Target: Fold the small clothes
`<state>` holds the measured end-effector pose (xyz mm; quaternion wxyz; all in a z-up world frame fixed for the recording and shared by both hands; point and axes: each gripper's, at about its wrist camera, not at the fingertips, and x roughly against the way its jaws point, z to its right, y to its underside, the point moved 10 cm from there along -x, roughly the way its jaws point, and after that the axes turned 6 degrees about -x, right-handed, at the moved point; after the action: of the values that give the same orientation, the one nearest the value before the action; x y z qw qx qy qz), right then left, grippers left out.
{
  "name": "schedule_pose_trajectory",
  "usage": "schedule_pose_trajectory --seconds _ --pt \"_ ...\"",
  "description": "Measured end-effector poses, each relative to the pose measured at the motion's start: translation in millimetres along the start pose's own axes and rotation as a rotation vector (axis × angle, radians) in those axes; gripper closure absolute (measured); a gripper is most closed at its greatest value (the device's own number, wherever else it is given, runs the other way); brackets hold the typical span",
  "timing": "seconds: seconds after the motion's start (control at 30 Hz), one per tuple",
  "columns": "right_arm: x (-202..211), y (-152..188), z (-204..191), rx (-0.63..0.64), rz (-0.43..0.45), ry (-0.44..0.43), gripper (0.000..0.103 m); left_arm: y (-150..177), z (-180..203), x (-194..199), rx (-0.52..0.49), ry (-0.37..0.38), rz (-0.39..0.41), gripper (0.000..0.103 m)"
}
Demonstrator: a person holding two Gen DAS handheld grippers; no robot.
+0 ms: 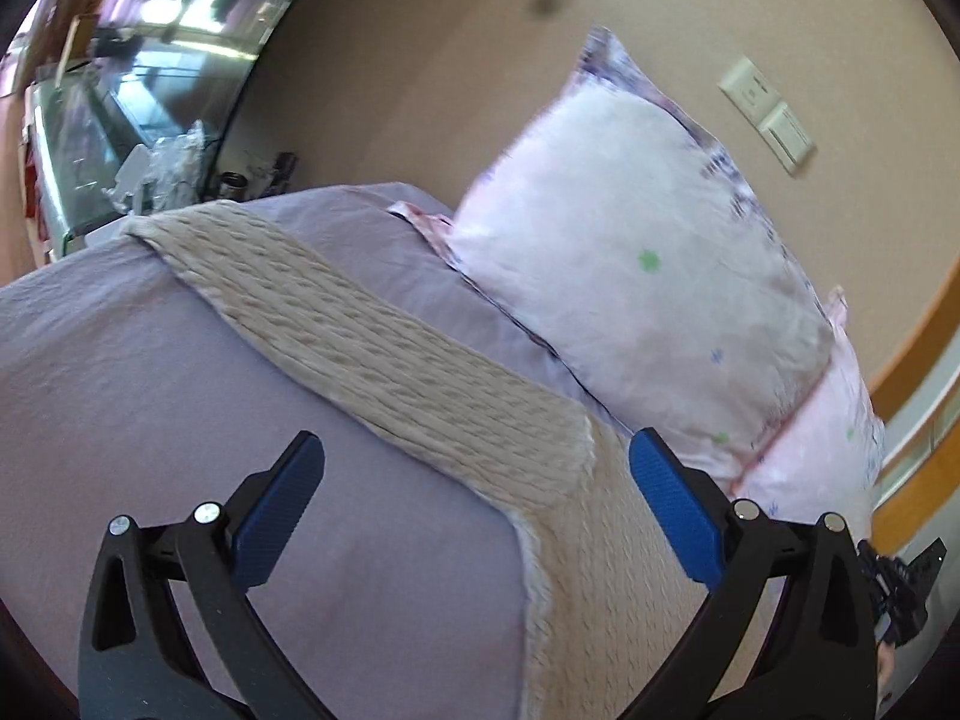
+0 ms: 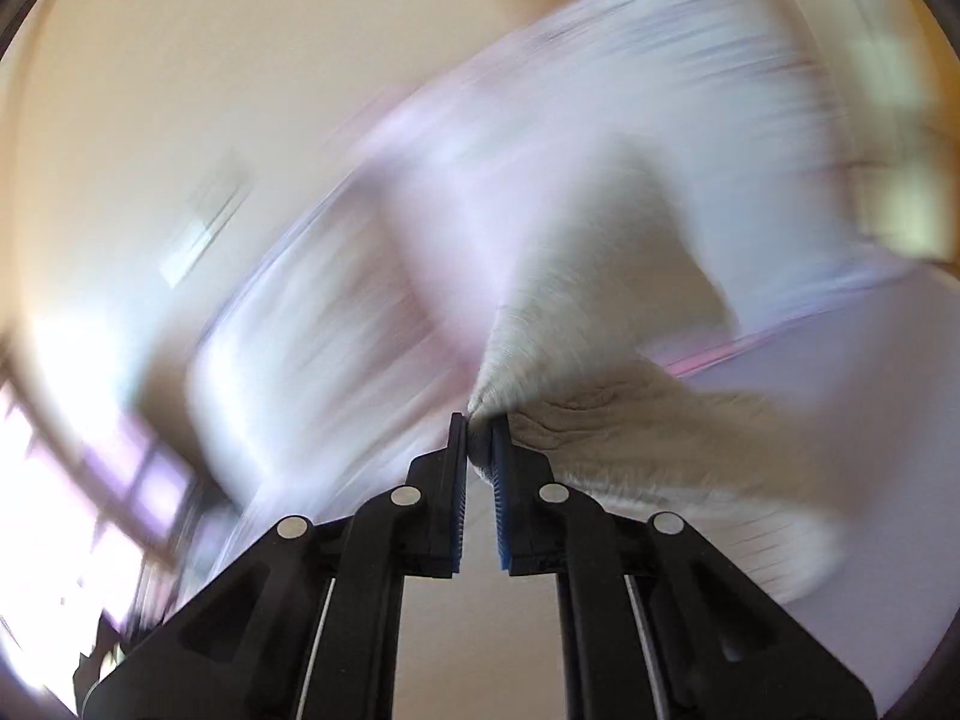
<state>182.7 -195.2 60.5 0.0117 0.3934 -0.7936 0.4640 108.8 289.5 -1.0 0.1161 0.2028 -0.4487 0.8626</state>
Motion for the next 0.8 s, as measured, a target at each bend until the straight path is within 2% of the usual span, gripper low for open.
schedule_pose_trajectory --seconds 0.03,0.07,0.1,0.17,0.23,0.4,0.5,0.6,0.7,0.8 --pt "-20 20 -19 0.032 -0.082 -0.032 0.085 -4 -9 -1 0.013 -0.016 -0.001 0.002" --pt "-33 35 -32 0.058 -0.138 -0.042 0.073 -9 -21 -3 0.027 -0.042 -0.001 0.002" --pt "-40 45 -41 0.077 -0.161 -0.047 0.067 -15 -34 -3 0.044 -0.066 0.002 0.002" --pt "-34 45 -45 0.093 -0.104 -0.051 0.038 -26 -57 -6 0.078 -0.111 0.004 0.003" --pt "-14 33 -34 0.070 -0.026 -0.017 0.025 -33 -80 -10 0.131 -0.135 -0.004 0.013" --pt "31 12 13 -0.021 0.057 0.075 0.024 -45 -142 -34 0.356 -0.150 -0.052 0.037" --pt "58 9 42 -0.069 0.109 0.137 0.021 -54 -160 -36 0.396 -0.165 -0.038 0.045" --pt "67 10 57 -0.106 0.135 0.157 0.020 -63 -177 -41 0.454 -0.179 -0.034 0.054" --pt "69 16 64 -0.118 0.141 0.160 0.020 -70 -194 -44 0.544 -0.180 -0.013 0.067" --pt "68 25 70 -0.123 0.130 0.159 0.020 -72 -203 -48 0.580 -0.210 -0.031 0.090"
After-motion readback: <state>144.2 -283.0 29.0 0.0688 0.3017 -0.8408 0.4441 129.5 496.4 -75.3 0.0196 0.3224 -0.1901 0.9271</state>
